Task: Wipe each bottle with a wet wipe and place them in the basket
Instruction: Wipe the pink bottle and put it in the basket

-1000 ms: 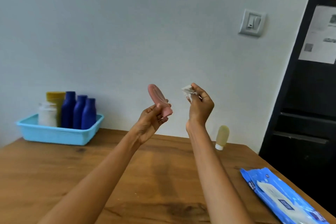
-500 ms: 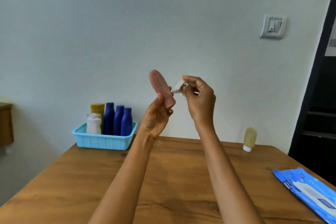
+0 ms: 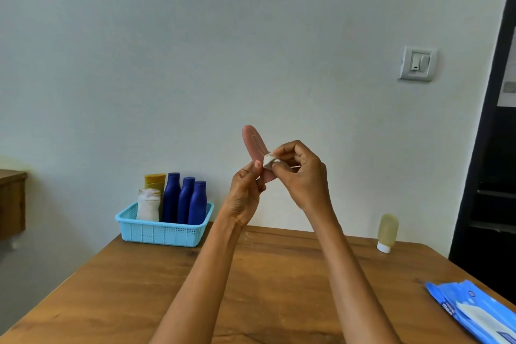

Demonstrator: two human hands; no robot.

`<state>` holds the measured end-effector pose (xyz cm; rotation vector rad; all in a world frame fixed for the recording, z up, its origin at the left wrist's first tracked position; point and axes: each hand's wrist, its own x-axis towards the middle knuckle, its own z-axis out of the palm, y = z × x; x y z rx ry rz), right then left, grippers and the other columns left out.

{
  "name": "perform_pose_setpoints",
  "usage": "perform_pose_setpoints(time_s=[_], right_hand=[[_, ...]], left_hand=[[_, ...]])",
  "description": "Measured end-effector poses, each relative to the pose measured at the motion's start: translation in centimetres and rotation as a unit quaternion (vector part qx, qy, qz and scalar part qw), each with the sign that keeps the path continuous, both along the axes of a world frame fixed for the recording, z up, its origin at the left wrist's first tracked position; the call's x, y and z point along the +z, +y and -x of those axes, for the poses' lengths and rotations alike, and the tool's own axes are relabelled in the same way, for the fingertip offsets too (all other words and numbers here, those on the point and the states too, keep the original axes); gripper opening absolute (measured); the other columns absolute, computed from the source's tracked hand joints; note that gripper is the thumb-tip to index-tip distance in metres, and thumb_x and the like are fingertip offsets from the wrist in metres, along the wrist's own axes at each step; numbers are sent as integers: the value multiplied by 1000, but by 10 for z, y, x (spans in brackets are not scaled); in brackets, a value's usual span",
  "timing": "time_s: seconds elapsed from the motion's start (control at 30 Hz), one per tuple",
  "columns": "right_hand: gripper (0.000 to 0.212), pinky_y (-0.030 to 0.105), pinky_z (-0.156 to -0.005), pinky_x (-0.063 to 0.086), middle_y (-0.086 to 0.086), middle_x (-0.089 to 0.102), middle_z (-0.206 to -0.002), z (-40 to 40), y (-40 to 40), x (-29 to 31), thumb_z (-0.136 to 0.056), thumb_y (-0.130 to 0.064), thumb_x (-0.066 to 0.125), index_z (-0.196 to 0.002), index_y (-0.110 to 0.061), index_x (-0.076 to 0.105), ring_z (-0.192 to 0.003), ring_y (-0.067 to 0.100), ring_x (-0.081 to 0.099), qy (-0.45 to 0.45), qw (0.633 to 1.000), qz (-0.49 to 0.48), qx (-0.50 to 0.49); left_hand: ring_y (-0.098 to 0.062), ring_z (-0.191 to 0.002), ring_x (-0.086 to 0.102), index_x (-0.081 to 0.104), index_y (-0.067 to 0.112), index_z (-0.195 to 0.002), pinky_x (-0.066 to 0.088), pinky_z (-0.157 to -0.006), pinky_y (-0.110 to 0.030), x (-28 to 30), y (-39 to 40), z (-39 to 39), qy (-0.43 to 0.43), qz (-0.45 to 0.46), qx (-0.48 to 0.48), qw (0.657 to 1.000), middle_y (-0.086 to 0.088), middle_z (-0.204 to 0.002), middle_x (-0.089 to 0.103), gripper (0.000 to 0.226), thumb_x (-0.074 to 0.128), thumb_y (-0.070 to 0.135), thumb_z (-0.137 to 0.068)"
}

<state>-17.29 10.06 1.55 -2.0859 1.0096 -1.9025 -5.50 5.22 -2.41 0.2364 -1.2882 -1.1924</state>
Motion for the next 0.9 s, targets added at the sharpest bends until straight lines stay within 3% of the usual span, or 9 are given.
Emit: perform_pose_setpoints(time_s=[0.13, 0.23, 0.3, 0.4, 0.5, 0.6, 0.8, 0.9], right_hand=[[18, 8, -71, 50, -3, 71, -96, 0, -6, -7, -85, -10, 67, -102, -17, 65, -88, 2, 65, -29, 997, 41, -54], [22, 8, -77, 49, -4, 70, -99, 4, -7, -6, -83, -15, 71, -103, -23, 64, -96, 3, 64, -11, 996, 69, -52], [23, 0, -74, 43, -6, 70, -96, 10, -5, -4, -81, -22, 73, -100, -29, 62, -97, 0, 62, 14, 999, 33, -20], [23, -1, -68, 43, -10, 69, -92, 15, -8, -8, -82, -23, 72, -100, -30, 60, -92, -3, 61, 12, 1000, -9, -18], [18, 7, -68, 49, -9, 70, -96, 16, -12, -12, -85, -16, 69, -101, -21, 64, -92, 4, 65, -39, 996, 31, -69], [18, 15, -70, 54, -7, 70, -97, 14, -9, -7, -85, -13, 68, -102, -19, 65, -91, 6, 66, -70, 996, 49, -31], [30, 17, -72, 53, -14, 67, -95, 20, -5, 0, -82, -9, 67, -97, -35, 61, -91, 4, 64, 15, 998, -25, 50], [27, 18, -71, 53, -9, 69, -92, 27, -12, -6, -82, -12, 69, -100, -31, 61, -89, 4, 64, 9, 997, -54, 49]], left_hand=[[-3, -74, 62, 77, 24, -78, 36, -74, -28, -5, 0, 6, -37, -11, -9, 999, 7, -77, 71, 51, 83, 63, -45], [-8, -91, 62, 77, 27, -79, 37, -90, -34, -2, 1, 7, -61, -11, -10, 998, 7, -85, 72, 53, 81, 66, -44], [-14, -106, 59, 77, 27, -84, 31, -103, -44, -3, -1, 4, -54, -13, -16, 998, 6, -96, 72, 56, 81, 66, -44], [-15, -111, 58, 77, 28, -88, 24, -110, -50, -7, 0, 2, -58, -20, -19, 998, 6, -100, 72, 60, 81, 67, -42], [-14, -107, 57, 77, 28, -85, 19, -114, -53, -7, 5, 6, -83, -19, -22, 996, 8, -95, 72, 61, 82, 67, -40], [-13, -108, 58, 77, 28, -84, 14, -115, -57, -4, 8, 12, -98, -23, -19, 995, 8, -95, 73, 61, 82, 68, -38], [-14, -115, 54, 77, 31, -84, 11, -114, -57, -6, 9, 14, -79, -44, -16, 996, 9, -97, 73, 63, 81, 70, -34], [-15, -115, 54, 77, 30, -84, 12, -114, -56, -9, 8, 13, -77, -49, -18, 996, 9, -97, 73, 64, 81, 70, -34]])
